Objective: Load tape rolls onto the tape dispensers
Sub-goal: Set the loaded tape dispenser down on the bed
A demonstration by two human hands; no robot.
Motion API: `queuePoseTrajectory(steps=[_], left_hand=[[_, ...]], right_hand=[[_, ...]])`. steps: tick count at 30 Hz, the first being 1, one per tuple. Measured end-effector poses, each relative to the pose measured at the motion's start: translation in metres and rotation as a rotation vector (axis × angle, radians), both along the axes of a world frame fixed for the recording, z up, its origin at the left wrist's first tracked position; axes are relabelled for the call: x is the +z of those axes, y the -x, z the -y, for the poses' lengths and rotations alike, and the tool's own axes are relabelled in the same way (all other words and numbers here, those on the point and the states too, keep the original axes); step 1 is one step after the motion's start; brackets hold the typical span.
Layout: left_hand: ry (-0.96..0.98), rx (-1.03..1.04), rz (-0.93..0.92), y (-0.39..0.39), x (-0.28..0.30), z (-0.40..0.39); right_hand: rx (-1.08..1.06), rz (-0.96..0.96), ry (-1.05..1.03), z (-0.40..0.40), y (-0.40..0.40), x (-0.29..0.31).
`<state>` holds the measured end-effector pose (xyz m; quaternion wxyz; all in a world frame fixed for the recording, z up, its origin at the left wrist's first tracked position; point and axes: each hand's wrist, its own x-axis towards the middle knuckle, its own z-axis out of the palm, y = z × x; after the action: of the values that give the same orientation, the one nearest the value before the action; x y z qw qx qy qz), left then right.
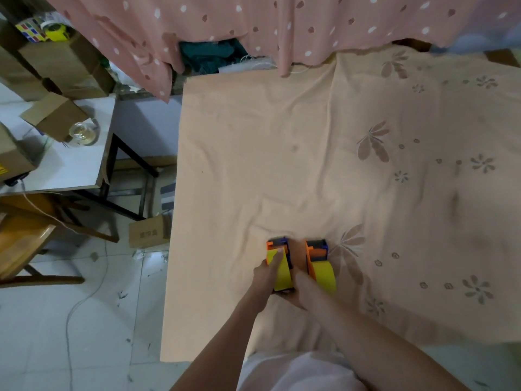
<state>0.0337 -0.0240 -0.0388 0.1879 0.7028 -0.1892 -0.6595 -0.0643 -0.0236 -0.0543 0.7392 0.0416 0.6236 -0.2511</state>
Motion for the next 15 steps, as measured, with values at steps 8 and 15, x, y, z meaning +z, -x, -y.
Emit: queuePoseTrajectory(steps=[8,15], left_hand=[[0.055,-0.183,0.139,0.001,-0.004,-0.003],[0.051,-0.251,0.201,0.001,-0.010,-0.009]], right_hand=[[-0.052,0.114,-0.021,-0.011,0.001,0.001],[0.144,-0.061,-0.005,-0.007,0.003,0.002]])
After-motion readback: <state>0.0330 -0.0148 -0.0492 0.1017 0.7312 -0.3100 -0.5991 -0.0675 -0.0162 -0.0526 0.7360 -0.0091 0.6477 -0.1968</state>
